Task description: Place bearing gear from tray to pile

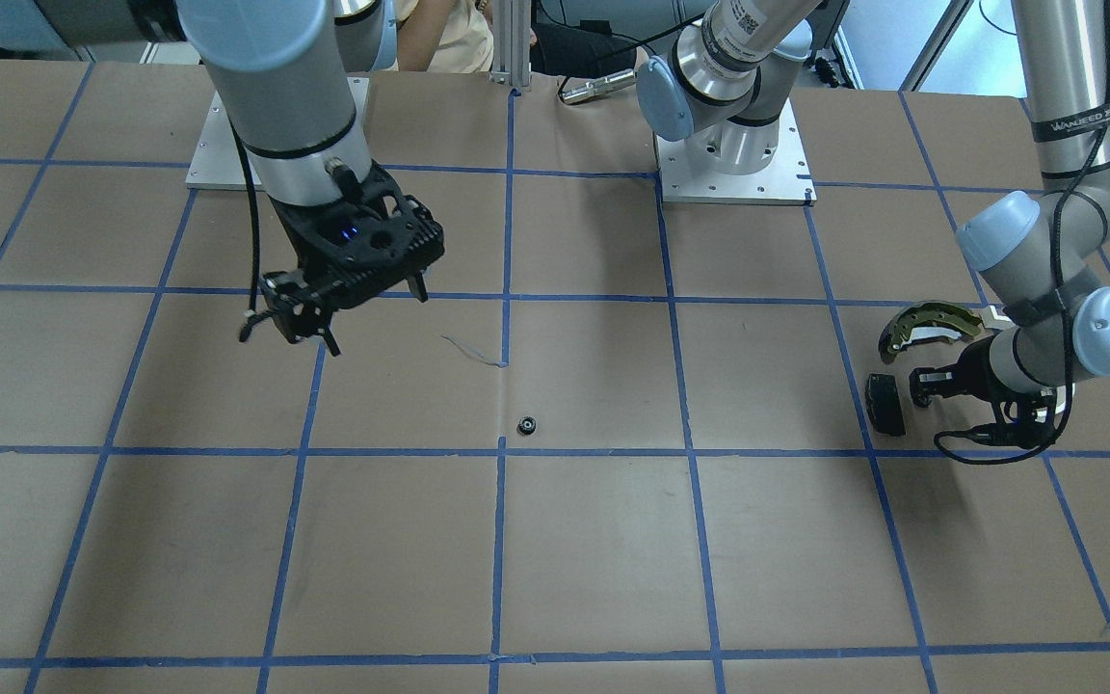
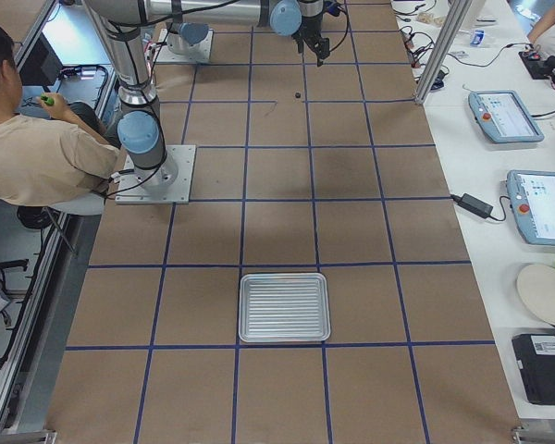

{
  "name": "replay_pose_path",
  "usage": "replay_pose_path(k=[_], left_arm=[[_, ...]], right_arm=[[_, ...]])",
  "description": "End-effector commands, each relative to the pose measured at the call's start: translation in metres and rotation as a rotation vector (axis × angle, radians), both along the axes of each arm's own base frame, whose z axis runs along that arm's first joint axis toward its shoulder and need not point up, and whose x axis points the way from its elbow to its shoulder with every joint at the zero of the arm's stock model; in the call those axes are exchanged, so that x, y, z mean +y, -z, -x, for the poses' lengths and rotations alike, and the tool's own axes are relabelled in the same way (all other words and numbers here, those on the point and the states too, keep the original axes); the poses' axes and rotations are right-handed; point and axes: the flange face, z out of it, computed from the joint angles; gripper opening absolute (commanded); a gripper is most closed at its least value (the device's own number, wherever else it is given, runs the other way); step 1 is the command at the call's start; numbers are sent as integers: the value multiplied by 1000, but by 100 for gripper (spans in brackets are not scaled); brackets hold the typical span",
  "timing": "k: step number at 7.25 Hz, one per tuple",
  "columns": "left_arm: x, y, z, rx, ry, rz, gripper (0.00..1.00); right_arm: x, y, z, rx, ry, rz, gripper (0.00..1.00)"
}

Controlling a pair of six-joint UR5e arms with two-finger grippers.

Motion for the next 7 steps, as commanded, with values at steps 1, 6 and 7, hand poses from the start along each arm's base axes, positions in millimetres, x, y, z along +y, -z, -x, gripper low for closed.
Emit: replay_pose_path(k=[1, 6, 7], left_arm=[[-2, -9, -1, -11, -2, 10, 100], [-89, -110, 96, 4, -7, 105, 100], [-95, -117, 158, 23, 0, 129, 100]], right_arm=[[12, -45, 70, 19, 316, -24, 100], [32, -40, 105, 54, 831, -132, 100], [31, -38, 106, 55, 810, -129, 100]])
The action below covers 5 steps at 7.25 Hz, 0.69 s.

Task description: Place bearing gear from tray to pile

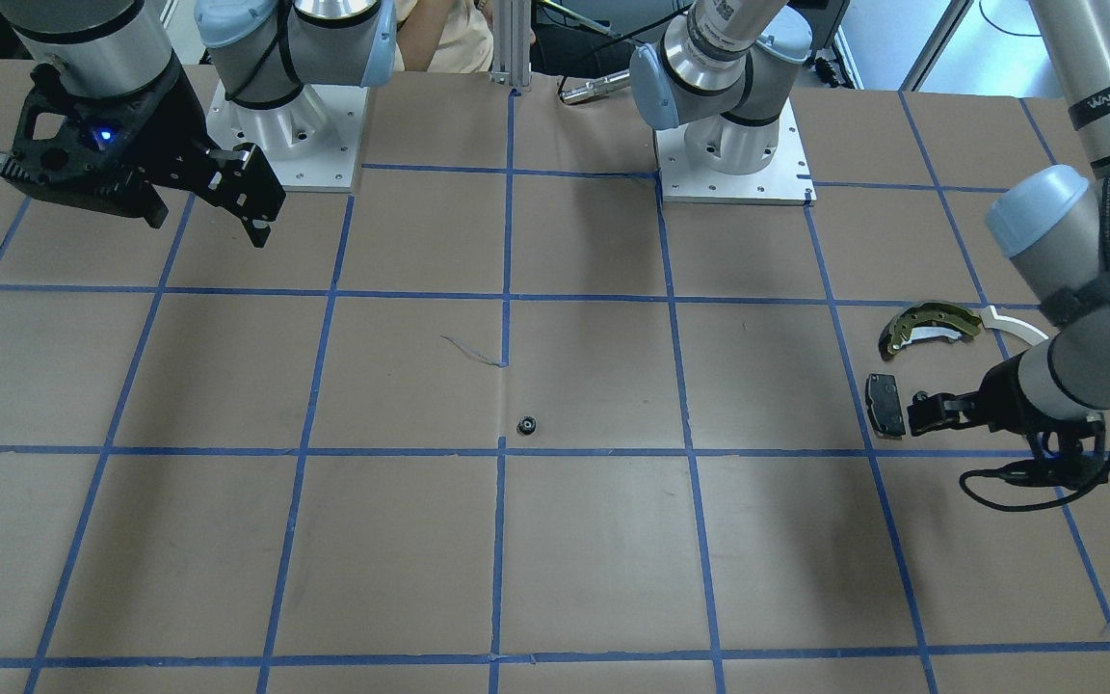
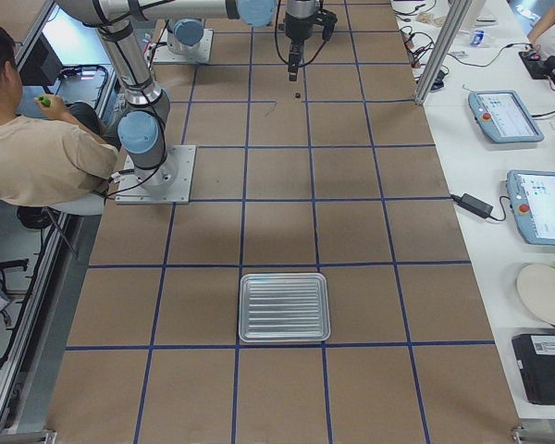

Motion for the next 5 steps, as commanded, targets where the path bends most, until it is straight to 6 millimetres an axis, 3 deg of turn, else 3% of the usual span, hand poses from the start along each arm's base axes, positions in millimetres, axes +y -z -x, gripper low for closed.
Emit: replay_pose_path(k=[1, 3, 4, 5], left_arm=[[-16, -13, 131, 9, 39, 36, 100], [-11, -10, 234, 59, 153, 76, 100], [-6, -3, 278, 132, 186, 119, 100], [-1, 7, 318, 164, 225, 141, 100]], right_arm=[[-11, 13, 4, 12, -10, -22, 100], [-20, 13, 2, 13, -18, 45, 100], [-38, 11, 2, 15, -19, 126, 100], [-38, 13, 2, 13, -13, 122, 100]])
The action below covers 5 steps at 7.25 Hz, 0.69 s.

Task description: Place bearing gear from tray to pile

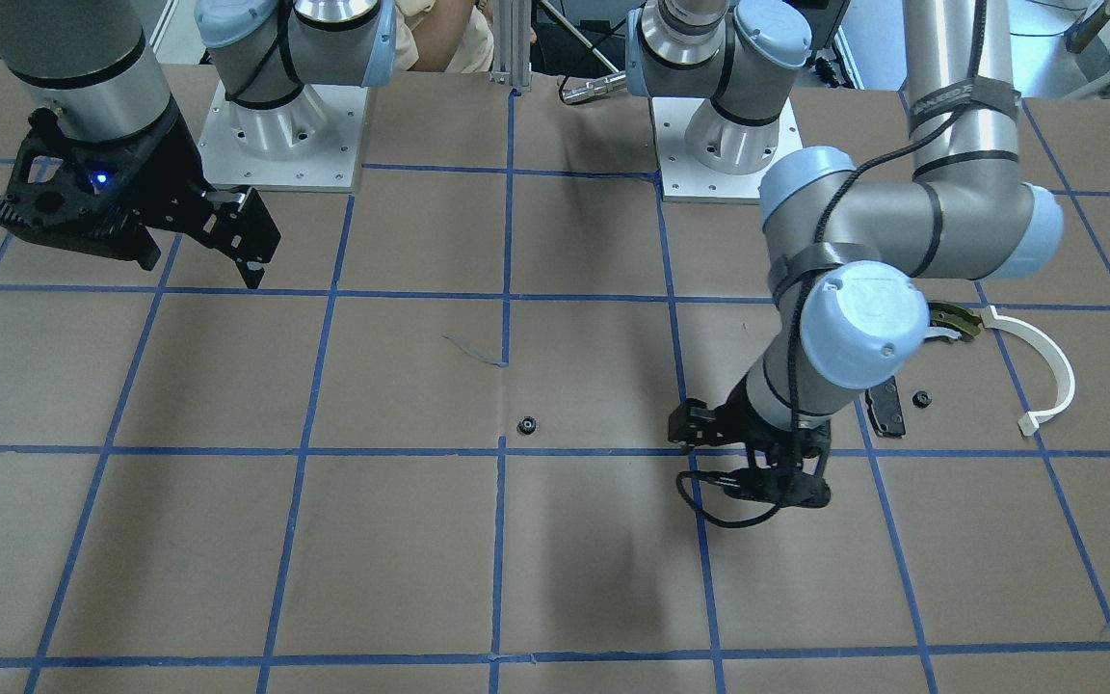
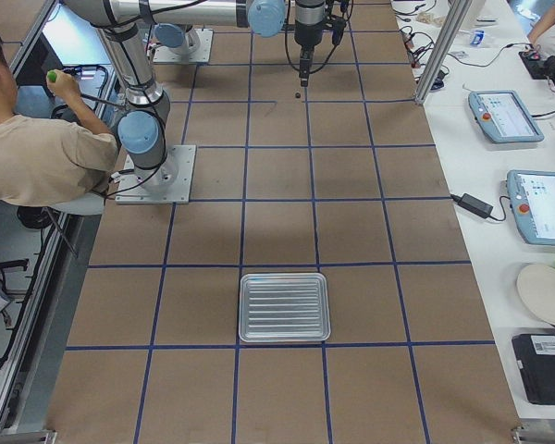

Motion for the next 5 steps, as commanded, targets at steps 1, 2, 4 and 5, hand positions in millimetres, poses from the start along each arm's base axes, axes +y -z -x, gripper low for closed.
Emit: replay_pose_path(k=[1, 2, 4, 5], left_arm=[[22, 28, 91, 54, 78, 1, 100], [35, 53, 121, 54, 100, 14, 100], [53, 79, 137, 53, 80, 9, 100], [57, 82, 141, 53, 68, -1, 100]], right_arm=[[-7, 0, -1, 0, 7, 31, 100], [-6, -1, -2, -8, 9, 31, 100], [-1, 2, -14, -5, -9, 22, 100], [1, 2, -22, -3, -19, 14, 100]])
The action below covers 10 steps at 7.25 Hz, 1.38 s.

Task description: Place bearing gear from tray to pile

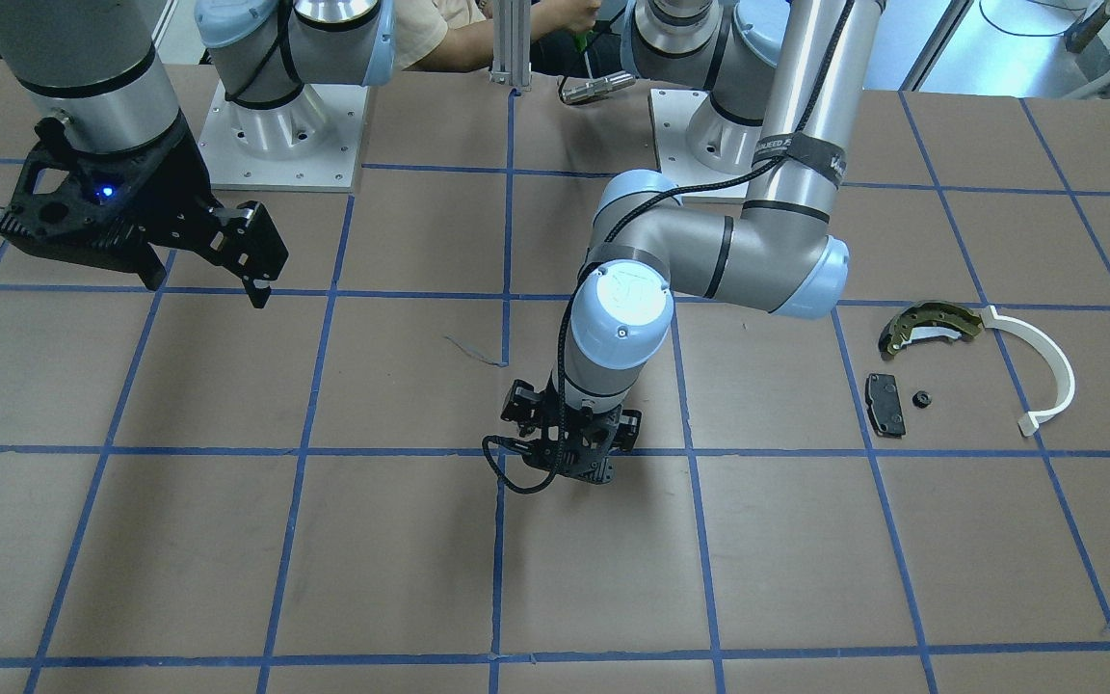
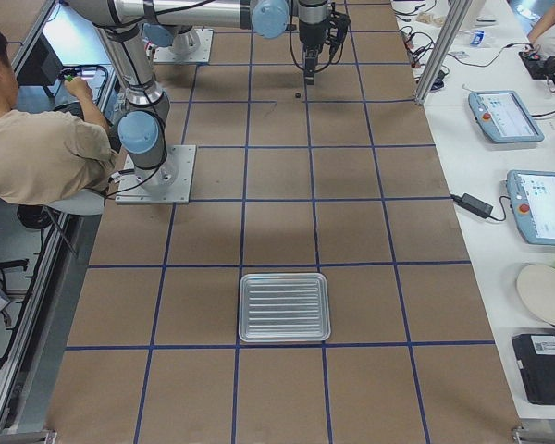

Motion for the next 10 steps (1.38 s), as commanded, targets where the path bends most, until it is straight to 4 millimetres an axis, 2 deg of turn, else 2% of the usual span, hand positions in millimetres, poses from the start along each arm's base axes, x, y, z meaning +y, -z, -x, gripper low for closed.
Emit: replay_pose_path(k=[1, 4, 5, 9, 10], left_arm=[[10, 13, 7, -3, -10, -21, 100], [13, 34, 23, 20, -17, -36, 100], [16, 37, 27, 17, -14, -41, 79], [18, 43, 31, 13, -13, -51, 76], [20, 42, 33, 15, -7, -50, 64]], right_arm=[[4, 1, -11, 7, -14, -6, 100], [3, 4, -12, 0, -22, -14, 100], [3, 4, -12, -2, -21, -14, 100], [3, 5, -12, 0, -25, -16, 100], [4, 5, -12, -1, -27, -18, 100]])
